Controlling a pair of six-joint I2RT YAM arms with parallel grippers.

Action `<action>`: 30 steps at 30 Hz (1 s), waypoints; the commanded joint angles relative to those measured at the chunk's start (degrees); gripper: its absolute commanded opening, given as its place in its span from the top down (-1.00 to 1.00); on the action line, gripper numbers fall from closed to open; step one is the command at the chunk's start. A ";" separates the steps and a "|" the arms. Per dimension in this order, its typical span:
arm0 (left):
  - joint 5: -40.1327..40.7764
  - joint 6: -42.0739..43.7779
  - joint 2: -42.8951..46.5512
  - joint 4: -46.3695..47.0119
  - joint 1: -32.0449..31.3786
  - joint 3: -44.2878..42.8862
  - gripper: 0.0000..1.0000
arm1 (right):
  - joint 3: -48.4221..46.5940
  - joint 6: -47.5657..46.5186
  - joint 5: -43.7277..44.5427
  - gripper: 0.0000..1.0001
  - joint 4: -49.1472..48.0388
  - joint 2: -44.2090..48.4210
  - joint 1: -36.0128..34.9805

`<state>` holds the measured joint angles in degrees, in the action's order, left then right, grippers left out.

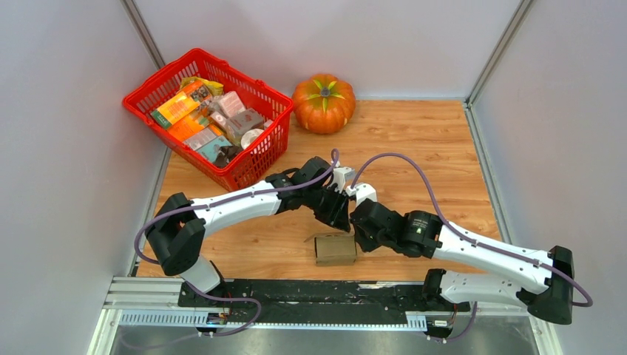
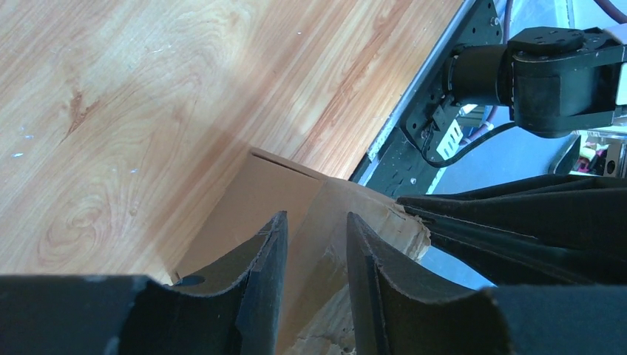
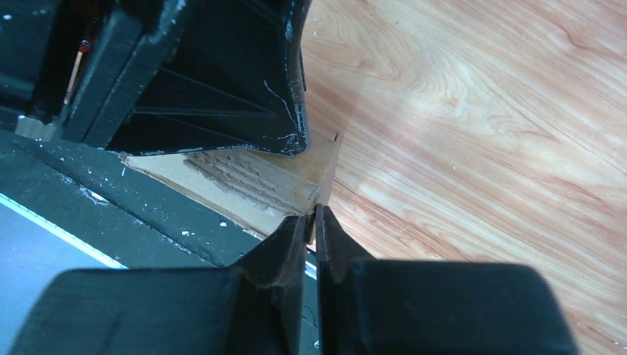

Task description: Fold the paper box

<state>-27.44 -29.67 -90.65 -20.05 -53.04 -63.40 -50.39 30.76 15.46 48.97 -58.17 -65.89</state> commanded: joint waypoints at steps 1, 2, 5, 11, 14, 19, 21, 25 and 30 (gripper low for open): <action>-2.26 -0.21 -0.31 2.04 -0.05 0.64 0.14 | -3.22 1.58 0.53 0.85 -0.19 -0.36 -0.29; -2.27 -0.21 -0.23 2.12 -0.14 0.82 0.14 | -3.48 1.93 0.36 0.86 -0.19 -0.62 -0.29; -2.35 -0.21 -0.31 2.47 -0.14 1.34 0.14 | -4.36 2.89 0.62 0.94 0.16 -1.33 -0.29; -2.79 -0.39 -0.23 3.00 -0.14 1.96 0.14 | -7.96 4.22 -0.26 0.94 2.62 -4.40 -0.29; -3.05 -0.48 -0.05 3.44 -0.14 2.31 0.14 | -9.28 4.66 -0.35 0.90 4.11 -5.28 -0.29; -3.41 -1.00 -0.23 4.23 -0.14 2.84 0.14 | -12.80 4.74 -0.52 0.86 7.19 -7.74 -0.38; -3.50 -1.09 -0.14 4.67 -0.14 2.93 0.14 | -13.85 4.74 -0.52 0.86 7.98 -8.53 -0.38; -3.50 -1.27 0.04 5.02 -0.14 3.45 0.14 | -14.12 5.44 -1.40 0.86 8.16 -9.41 -0.29; -3.41 -1.35 0.47 5.11 -0.22 3.63 0.14 | -11.75 7.90 -2.10 0.89 6.93 -8.89 -0.38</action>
<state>-29.76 -30.63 -90.78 -16.88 -53.10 -59.92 -62.30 35.64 13.85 56.97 -67.48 -65.98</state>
